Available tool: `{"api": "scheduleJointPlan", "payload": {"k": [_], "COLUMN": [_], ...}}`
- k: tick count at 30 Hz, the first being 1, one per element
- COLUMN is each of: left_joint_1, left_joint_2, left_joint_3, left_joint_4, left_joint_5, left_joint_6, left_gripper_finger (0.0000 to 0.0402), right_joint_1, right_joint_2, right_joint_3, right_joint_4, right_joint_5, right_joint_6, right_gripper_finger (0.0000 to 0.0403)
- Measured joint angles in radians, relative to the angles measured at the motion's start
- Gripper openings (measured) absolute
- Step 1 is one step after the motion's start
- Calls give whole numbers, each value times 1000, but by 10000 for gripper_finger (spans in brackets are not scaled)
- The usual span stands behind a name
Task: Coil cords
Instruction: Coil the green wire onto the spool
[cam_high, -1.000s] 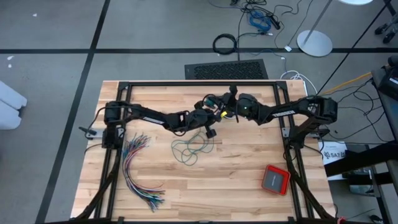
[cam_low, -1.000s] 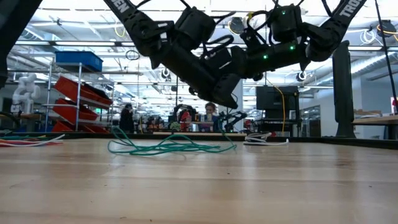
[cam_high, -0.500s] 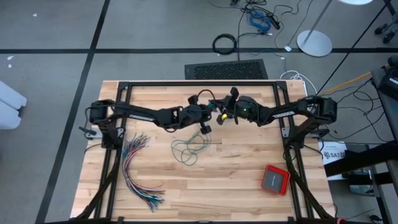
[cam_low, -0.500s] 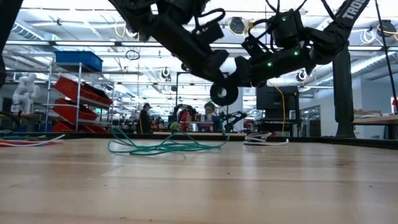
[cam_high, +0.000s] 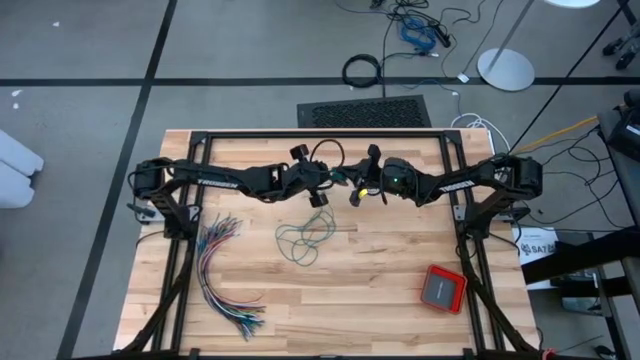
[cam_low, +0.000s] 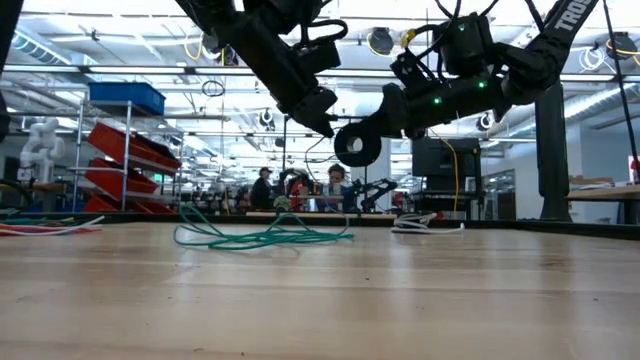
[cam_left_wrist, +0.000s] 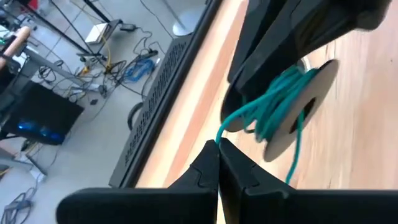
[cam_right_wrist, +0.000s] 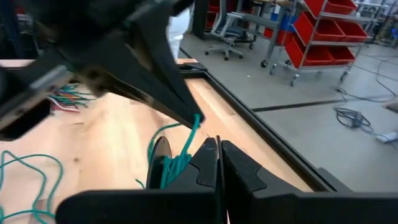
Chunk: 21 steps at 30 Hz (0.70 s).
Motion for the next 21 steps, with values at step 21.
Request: {"api": "scheduleJointPlan", "payload": {"k": [21], "left_joint_1": [94], "left_joint_2": [-1], "left_joint_3": [-6], "left_joint_4": [-72], "left_joint_5": [209], "left_joint_6": [74], "left_gripper_finger": [42], "right_joint_1": [51], "right_joint_2": [-24], "right_joint_3": [0], "right_joint_4": [47], "right_joint_5": [56], "right_joint_6": [-120], "right_gripper_finger": [0]}}
